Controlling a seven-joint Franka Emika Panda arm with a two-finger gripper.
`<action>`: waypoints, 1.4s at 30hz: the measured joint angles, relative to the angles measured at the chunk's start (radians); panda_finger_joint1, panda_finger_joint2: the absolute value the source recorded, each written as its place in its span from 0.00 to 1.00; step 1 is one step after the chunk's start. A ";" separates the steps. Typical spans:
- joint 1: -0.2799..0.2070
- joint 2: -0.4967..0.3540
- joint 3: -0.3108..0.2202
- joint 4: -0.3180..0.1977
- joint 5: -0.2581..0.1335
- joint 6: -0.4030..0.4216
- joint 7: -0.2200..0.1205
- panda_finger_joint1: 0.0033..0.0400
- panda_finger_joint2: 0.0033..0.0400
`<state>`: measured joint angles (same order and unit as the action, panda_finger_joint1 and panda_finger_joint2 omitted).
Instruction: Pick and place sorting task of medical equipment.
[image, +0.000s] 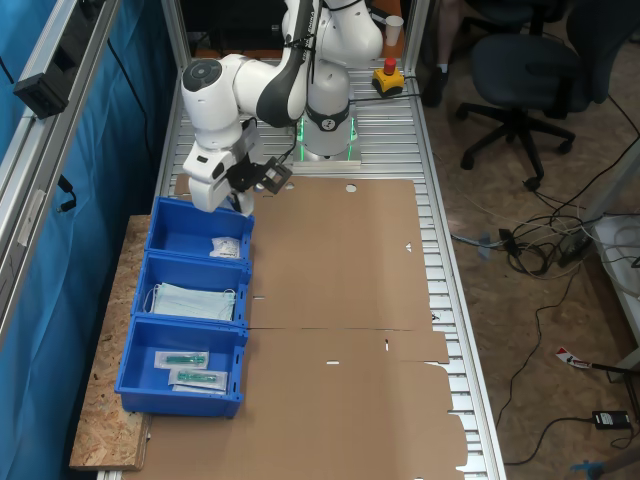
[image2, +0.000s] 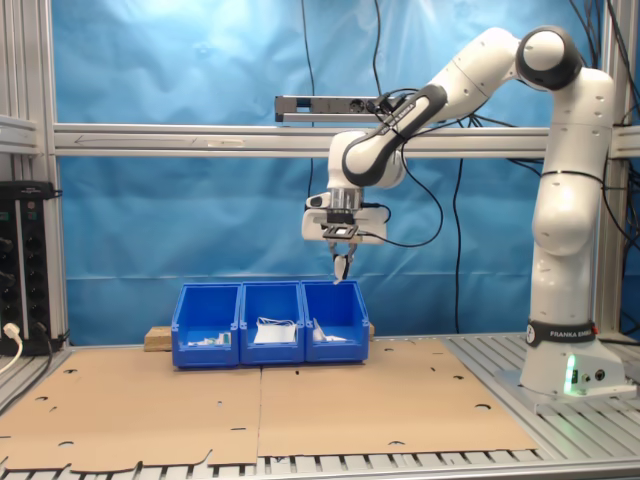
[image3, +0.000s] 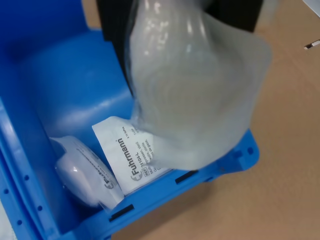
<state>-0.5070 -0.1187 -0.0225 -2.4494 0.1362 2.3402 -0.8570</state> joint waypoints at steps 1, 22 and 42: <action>0.000 0.004 -0.003 0.000 0.000 0.001 0.000 0.10 0.10; -0.002 0.048 -0.067 0.007 -0.002 0.069 0.000 0.10 0.10; -0.003 0.073 -0.089 0.028 -0.002 0.096 0.000 0.10 0.10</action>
<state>-0.5098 -0.0458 -0.1111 -2.4217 0.1345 2.4365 -0.8570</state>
